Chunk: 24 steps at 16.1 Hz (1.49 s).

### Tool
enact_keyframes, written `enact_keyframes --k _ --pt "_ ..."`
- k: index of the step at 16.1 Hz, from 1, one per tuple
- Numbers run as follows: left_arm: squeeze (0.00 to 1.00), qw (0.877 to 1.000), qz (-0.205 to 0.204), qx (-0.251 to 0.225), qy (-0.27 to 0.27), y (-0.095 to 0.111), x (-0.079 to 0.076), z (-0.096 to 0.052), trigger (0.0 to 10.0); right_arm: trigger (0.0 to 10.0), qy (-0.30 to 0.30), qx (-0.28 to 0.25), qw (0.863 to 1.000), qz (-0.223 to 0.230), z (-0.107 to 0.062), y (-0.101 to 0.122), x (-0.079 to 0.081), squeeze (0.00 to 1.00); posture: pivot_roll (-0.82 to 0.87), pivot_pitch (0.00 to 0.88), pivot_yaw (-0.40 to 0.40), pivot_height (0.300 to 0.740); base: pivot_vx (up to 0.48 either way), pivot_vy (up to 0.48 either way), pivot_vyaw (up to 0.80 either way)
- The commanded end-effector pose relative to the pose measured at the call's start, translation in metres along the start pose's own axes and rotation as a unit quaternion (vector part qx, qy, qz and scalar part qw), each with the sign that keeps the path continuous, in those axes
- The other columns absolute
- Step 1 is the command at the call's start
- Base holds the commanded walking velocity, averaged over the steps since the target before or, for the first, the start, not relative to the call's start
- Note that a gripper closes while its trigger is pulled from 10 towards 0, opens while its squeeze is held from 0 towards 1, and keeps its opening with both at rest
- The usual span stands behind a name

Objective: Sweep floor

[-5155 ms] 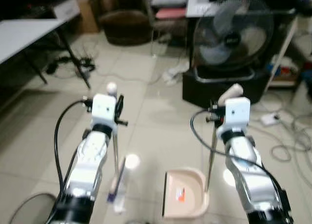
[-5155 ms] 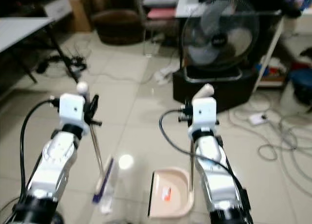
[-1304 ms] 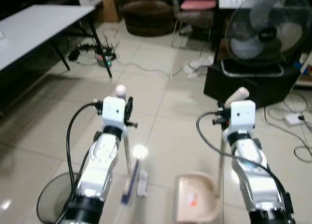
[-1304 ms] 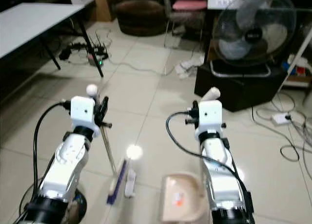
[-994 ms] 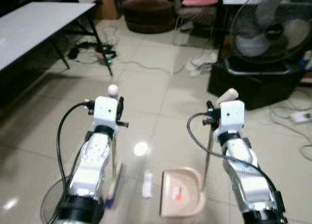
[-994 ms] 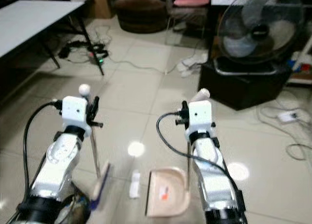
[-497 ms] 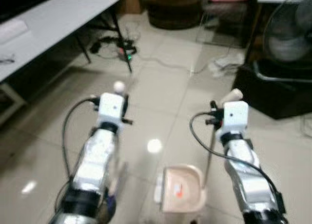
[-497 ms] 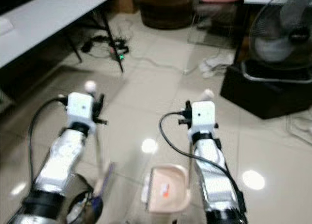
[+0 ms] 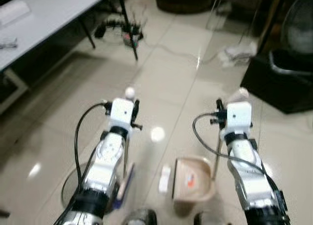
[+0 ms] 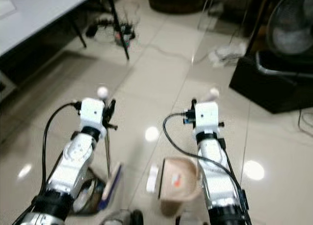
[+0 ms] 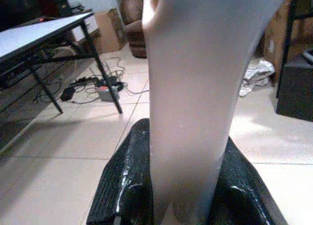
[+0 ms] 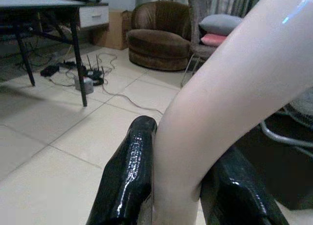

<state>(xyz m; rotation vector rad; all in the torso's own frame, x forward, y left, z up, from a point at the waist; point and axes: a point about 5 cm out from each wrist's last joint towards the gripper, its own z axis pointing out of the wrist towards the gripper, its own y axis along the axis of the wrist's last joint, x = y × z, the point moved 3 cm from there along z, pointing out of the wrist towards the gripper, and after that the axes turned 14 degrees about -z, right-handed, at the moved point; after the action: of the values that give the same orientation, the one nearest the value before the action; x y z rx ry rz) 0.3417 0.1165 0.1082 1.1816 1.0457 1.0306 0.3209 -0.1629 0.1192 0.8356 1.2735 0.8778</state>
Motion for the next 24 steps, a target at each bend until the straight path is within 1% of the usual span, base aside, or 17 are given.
enact_keyframes --k 1,2,3,4,5,7,9,11,13,15,16,17,18,19,21,23,24 --pt "0.00 1.000 0.007 -0.029 0.006 0.007 0.003 -0.001 10.0 10.0 -0.015 -0.013 1.000 -0.013 0.001 0.002 -0.007 0.00 -0.05 0.252 0.130 0.740 0.000 0.000 0.00" --pt "0.00 1.000 0.005 -0.028 0.002 0.006 0.001 -0.002 10.0 10.0 -0.017 -0.019 1.000 -0.007 0.001 0.002 -0.008 0.00 -0.05 0.269 0.129 0.740 0.000 0.000 0.00" --pt "0.00 1.000 0.003 -0.029 0.003 0.003 0.001 0.002 10.0 10.0 -0.019 -0.027 0.999 -0.009 0.004 0.002 -0.005 0.00 -0.05 0.284 0.124 0.740 0.000 0.000 0.00" --pt "0.00 0.999 0.003 -0.032 0.005 0.003 0.001 0.005 10.0 10.0 -0.015 -0.033 0.999 -0.021 0.006 0.003 -0.002 0.00 -0.05 0.286 0.122 0.740 0.000 0.000 0.00" --pt "0.00 0.999 0.009 -0.040 0.008 0.004 0.001 0.010 10.0 10.0 -0.011 -0.046 0.998 -0.040 0.009 0.003 0.002 0.00 -0.05 0.310 0.111 0.740 0.000 0.000 0.00" --pt "0.00 0.999 0.021 -0.050 0.005 0.006 0.000 0.015 10.0 10.0 -0.009 -0.062 0.997 -0.050 0.016 0.006 0.012 0.00 -0.06 0.323 0.101 0.740 0.000 0.000 0.00" --pt "0.00 0.998 0.018 -0.053 0.011 0.005 0.000 0.018 10.0 10.0 0.004 -0.082 0.995 -0.060 0.018 0.012 0.028 0.00 -0.05 0.330 0.096 0.740 0.000 0.000 0.00" --pt "0.00 0.998 0.006 -0.060 0.012 0.004 -0.005 0.022 10.0 10.0 0.006 -0.093 0.994 -0.054 0.019 0.019 0.044 0.00 -0.04 0.340 0.093 0.740 0.000 0.000 0.00" --pt "0.00 0.998 -0.008 -0.061 0.015 0.001 -0.010 0.025 10.0 10.0 0.033 -0.100 0.993 -0.047 0.016 0.020 0.066 0.00 -0.05 0.344 0.095 0.740 0.000 0.000 0.00" --pt "0.00 0.998 -0.022 -0.055 0.024 -0.003 -0.013 0.027 10.0 10.0 0.055 -0.100 0.993 -0.036 0.010 0.020 0.082 0.00 -0.05 0.347 0.094 0.740 0.000 0.000 0.00" --pt "0.00 0.997 -0.038 -0.053 0.030 -0.005 -0.016 0.028 10.0 10.0 0.070 -0.104 0.992 -0.019 0.005 0.024 0.094 0.00 -0.05 0.347 0.093 0.740 0.000 0.000 0.00" --pt "0.00 0.996 -0.056 -0.053 0.036 -0.005 -0.020 0.031 10.0 10.0 0.078 -0.106 0.991 -0.006 0.001 0.026 0.101 0.00 -0.05 0.347 0.093 0.740 0.000 0.000 0.00" --pt "0.00 0.995 -0.079 -0.060 0.031 -0.001 -0.027 0.035 10.0 10.0 0.082 -0.107 0.991 0.009 -0.002 0.028 0.105 0.00 -0.06 0.344 0.091 0.740 0.000 0.000 0.00" --pt "0.00 0.994 -0.083 -0.060 0.028 0.000 -0.028 0.035 10.0 10.0 0.083 -0.107 0.991 0.012 -0.002 0.028 0.105 0.00 -0.06 0.344 0.091 0.740 0.000 0.000 0.00" --pt "0.00 0.987 -0.145 -0.071 0.003 0.009 -0.044 0.042 10.0 10.0 0.083 -0.100 0.990 0.050 -0.002 0.029 0.105 0.00 -0.06 0.332 0.093 0.740 0.000 0.000 0.00" --pt "0.00 0.979 -0.181 -0.090 -0.013 0.021 -0.051 0.045 10.0 10.0 0.079 -0.096 0.990 0.061 0.000 0.027 0.102 0.00 -0.05 0.316 0.098 0.740 0.000 0.000 0.00" --pt "0.00 0.972 -0.194 -0.127 -0.047 0.043 -0.059 0.048 10.0 10.0 0.071 -0.091 0.991 0.061 0.001 0.023 0.097 0.00 -0.05 0.304 0.100 0.740 0.000 0.000 0.00"
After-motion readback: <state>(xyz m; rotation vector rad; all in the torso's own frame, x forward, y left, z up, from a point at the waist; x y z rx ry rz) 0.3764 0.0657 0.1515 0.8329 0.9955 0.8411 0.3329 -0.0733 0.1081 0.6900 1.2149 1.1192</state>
